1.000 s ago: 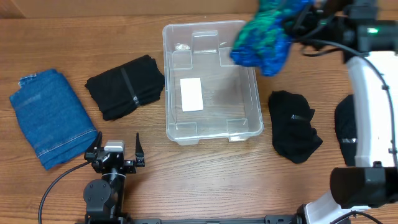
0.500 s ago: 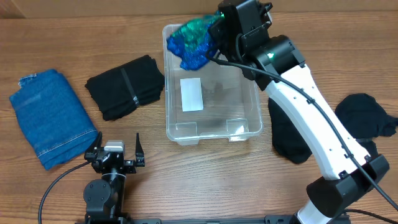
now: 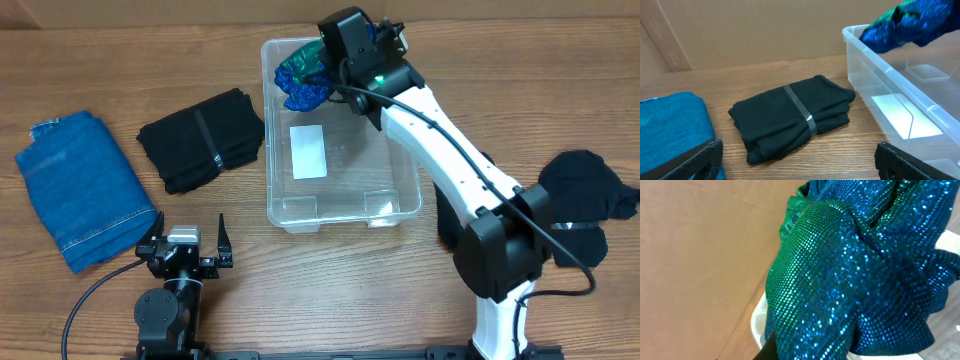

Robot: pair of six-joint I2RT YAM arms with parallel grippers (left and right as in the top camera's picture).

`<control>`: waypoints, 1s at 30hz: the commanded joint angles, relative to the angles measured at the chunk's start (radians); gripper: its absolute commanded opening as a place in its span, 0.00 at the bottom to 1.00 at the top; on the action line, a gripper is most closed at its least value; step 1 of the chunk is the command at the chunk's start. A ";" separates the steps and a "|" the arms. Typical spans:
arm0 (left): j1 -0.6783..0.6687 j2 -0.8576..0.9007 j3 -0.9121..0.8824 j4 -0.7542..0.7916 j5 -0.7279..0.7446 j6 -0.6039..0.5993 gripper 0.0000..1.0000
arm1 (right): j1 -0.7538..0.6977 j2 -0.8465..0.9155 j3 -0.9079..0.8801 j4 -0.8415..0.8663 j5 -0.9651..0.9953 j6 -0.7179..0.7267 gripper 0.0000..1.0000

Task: Pack container
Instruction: 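Lift the sparkly blue fabric and carry it over the clear bin, then lower the sparkly fabric into the bin and open the right gripper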

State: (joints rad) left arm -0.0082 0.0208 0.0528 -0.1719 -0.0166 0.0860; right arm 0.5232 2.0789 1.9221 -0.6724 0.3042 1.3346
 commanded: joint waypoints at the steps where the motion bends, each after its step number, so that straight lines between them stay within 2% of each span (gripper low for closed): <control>1: -0.005 -0.002 -0.005 0.002 -0.009 0.023 1.00 | -0.009 0.033 0.007 0.023 0.055 0.005 0.04; 10: -0.005 -0.002 -0.005 0.002 -0.009 0.023 1.00 | -0.009 0.107 0.006 0.106 0.062 0.006 0.04; 12: -0.005 -0.002 -0.005 0.002 -0.009 0.023 1.00 | -0.009 0.112 0.006 0.102 0.062 0.005 0.13; 13: -0.005 -0.002 -0.005 0.002 -0.009 0.023 1.00 | -0.009 0.112 0.006 0.094 0.061 0.005 0.22; 14: -0.005 -0.002 -0.005 0.002 -0.009 0.023 1.00 | -0.009 0.112 0.006 0.080 0.061 0.000 0.49; 15: -0.005 -0.002 -0.005 0.002 -0.010 0.023 1.00 | -0.009 0.112 0.006 0.066 0.061 0.000 0.64; 16: -0.005 -0.002 -0.005 0.002 -0.009 0.023 1.00 | -0.009 0.112 0.006 0.043 0.062 0.000 0.76; 19: -0.005 -0.002 -0.005 0.002 -0.009 0.023 1.00 | -0.009 0.112 0.007 0.009 0.060 -0.090 0.97; 22: -0.005 -0.002 -0.005 0.002 -0.009 0.023 1.00 | 0.000 0.102 0.009 0.008 0.054 -0.267 1.00; 24: -0.005 -0.002 -0.005 0.002 -0.009 0.023 1.00 | 0.005 0.089 0.009 0.006 0.053 -0.333 1.00; 30: -0.005 -0.002 -0.005 0.002 -0.009 0.023 1.00 | 0.006 0.085 0.009 -0.119 0.022 -0.341 1.00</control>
State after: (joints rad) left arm -0.0082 0.0208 0.0528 -0.1719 -0.0166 0.0860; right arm 0.5251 2.1857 1.9221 -0.7643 0.3367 1.0286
